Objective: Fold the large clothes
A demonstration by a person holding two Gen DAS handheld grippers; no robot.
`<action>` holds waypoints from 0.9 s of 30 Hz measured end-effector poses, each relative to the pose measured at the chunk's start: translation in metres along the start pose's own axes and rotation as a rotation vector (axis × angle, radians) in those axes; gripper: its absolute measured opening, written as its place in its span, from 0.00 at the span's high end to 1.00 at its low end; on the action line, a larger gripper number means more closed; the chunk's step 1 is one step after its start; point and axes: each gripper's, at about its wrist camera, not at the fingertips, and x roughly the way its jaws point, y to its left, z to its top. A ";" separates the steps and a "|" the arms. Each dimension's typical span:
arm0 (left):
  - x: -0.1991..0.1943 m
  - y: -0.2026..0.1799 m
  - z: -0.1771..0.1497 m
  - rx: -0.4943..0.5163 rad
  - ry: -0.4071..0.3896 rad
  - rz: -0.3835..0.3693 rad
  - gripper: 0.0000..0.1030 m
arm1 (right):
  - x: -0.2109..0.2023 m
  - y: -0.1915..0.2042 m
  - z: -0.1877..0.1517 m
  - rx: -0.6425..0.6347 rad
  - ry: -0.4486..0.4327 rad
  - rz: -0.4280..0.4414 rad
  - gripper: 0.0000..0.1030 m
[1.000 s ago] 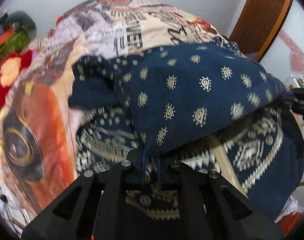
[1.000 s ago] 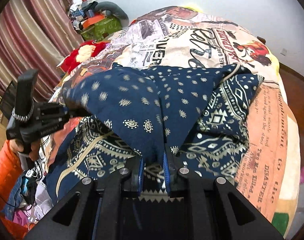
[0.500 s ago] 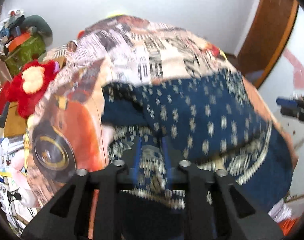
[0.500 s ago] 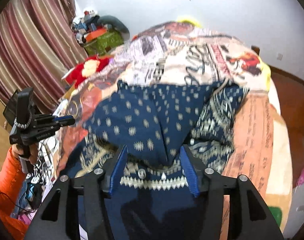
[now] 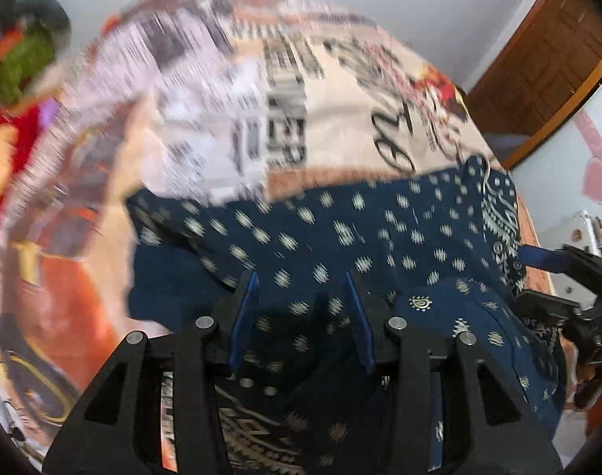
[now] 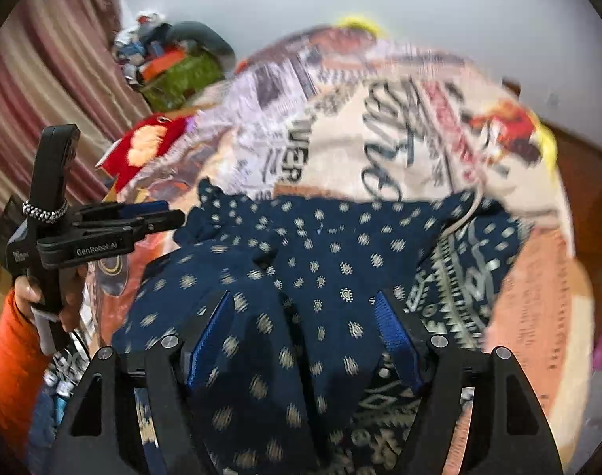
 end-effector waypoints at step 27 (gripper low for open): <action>-0.057 -0.029 -0.121 0.176 -0.087 0.123 0.46 | -0.031 0.035 -0.088 -0.201 0.083 -0.025 0.30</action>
